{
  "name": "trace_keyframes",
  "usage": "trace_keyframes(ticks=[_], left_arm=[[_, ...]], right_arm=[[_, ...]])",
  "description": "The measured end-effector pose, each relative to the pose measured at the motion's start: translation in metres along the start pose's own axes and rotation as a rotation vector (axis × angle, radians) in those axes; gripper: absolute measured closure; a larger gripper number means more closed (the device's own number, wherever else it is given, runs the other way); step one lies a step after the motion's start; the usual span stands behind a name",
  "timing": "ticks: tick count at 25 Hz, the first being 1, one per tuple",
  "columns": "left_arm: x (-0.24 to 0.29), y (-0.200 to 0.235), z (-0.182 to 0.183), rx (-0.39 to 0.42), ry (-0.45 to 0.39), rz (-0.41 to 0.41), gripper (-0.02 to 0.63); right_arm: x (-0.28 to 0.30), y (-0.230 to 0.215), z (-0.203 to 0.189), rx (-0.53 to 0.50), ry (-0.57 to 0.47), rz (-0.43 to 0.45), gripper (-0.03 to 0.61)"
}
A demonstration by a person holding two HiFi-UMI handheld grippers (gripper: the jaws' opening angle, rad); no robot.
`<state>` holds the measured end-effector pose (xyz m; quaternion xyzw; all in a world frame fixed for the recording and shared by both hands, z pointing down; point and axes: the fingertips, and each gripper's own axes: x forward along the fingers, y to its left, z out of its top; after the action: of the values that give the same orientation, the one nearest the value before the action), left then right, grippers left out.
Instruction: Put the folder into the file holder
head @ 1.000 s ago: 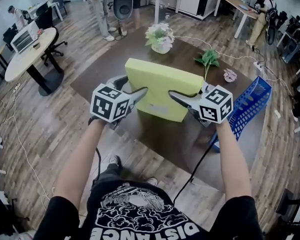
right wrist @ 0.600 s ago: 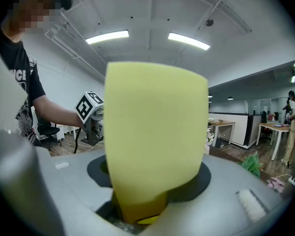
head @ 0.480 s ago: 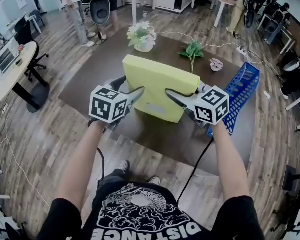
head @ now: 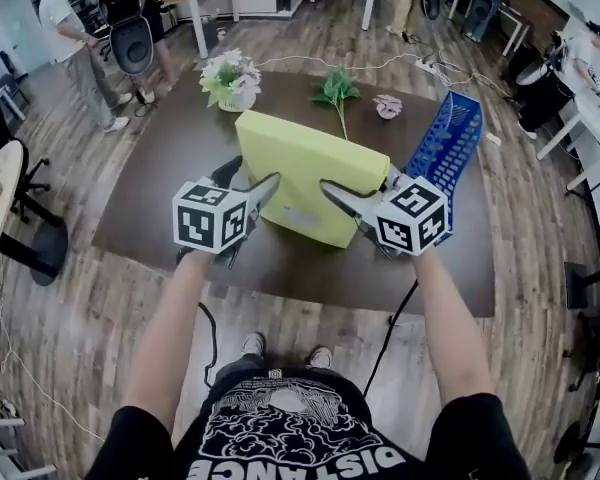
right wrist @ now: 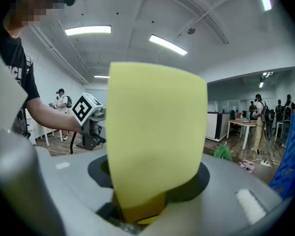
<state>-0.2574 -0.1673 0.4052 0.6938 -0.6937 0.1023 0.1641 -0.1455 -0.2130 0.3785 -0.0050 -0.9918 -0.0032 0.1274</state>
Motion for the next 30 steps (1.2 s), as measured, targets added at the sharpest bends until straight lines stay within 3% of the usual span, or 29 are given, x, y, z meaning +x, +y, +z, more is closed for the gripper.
trace_keyframes(ticks=[23,30], left_arm=[[0.059,-0.081,0.017,0.100,0.008,-0.395,0.268],[0.065,-0.112,0.017,0.141,0.016,-0.505,0.268]], right_arm=[[-0.088,-0.003,-0.022,0.122,0.000,-0.636,0.364],[-0.134,0.002,-0.018,0.176,-0.105,-0.840,0.365]])
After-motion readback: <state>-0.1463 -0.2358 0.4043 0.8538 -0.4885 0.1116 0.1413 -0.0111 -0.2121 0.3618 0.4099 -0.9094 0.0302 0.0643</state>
